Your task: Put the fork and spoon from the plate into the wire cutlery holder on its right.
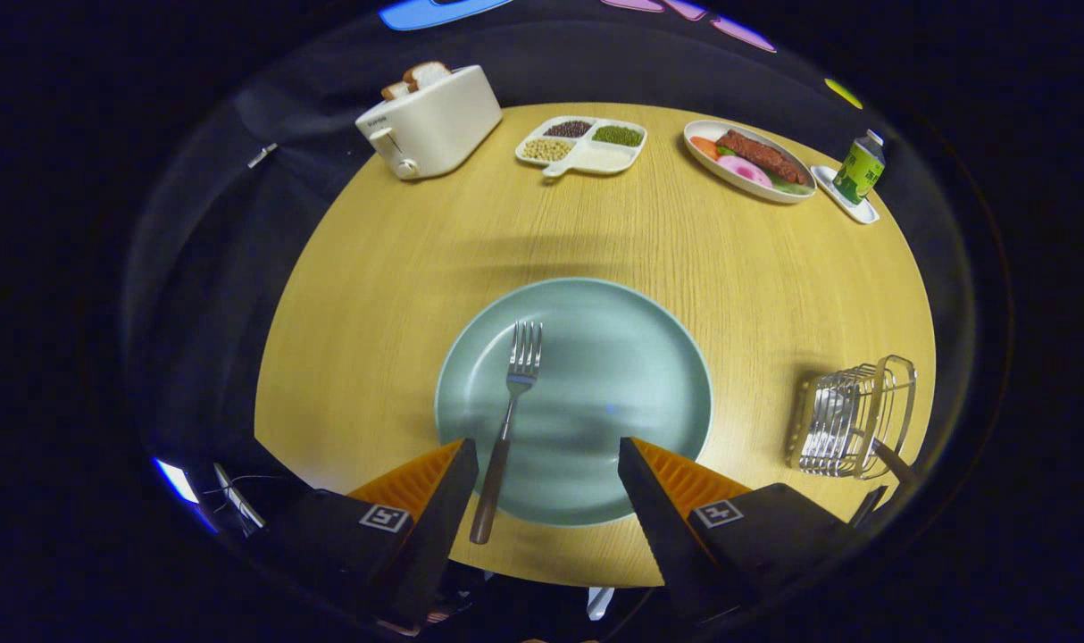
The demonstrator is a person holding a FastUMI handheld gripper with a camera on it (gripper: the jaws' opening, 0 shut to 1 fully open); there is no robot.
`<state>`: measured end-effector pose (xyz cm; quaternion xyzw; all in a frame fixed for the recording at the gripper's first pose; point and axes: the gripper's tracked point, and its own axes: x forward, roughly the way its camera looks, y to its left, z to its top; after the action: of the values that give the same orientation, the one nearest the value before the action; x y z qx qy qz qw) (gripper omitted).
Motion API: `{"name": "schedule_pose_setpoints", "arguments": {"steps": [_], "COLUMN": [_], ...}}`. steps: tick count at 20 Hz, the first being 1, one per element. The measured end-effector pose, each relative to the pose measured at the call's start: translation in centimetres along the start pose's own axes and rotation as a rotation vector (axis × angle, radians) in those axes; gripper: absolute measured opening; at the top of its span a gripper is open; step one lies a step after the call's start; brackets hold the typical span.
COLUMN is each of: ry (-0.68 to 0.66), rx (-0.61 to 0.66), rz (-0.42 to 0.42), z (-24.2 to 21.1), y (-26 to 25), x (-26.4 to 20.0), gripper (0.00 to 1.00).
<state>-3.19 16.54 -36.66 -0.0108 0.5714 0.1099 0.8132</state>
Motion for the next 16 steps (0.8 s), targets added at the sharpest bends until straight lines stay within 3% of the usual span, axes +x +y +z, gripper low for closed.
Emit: {"name": "schedule_pose_setpoints", "arguments": {"steps": [6, 8, 9, 14, 15, 16], "ry": [0.068, 0.107, 0.121, 0.180, 0.173, 0.173], "rx": [0.030, 0.030, 0.025, 0.009, 0.006, 0.000], "rz": [-0.006, -0.032, -0.035, -0.053, -0.050, -0.034], "z": [-1.6, -2.2, -2.5, -3.9, -3.4, -3.6], "y": [0.3, 0.2, 0.1, -0.6, -0.6, -0.3], "x": [2.4, 2.6, 2.8, 4.1, 3.9, 4.2], "gripper": [0.92, 0.74, 0.60, 0.57, 0.34, 0.26]}}
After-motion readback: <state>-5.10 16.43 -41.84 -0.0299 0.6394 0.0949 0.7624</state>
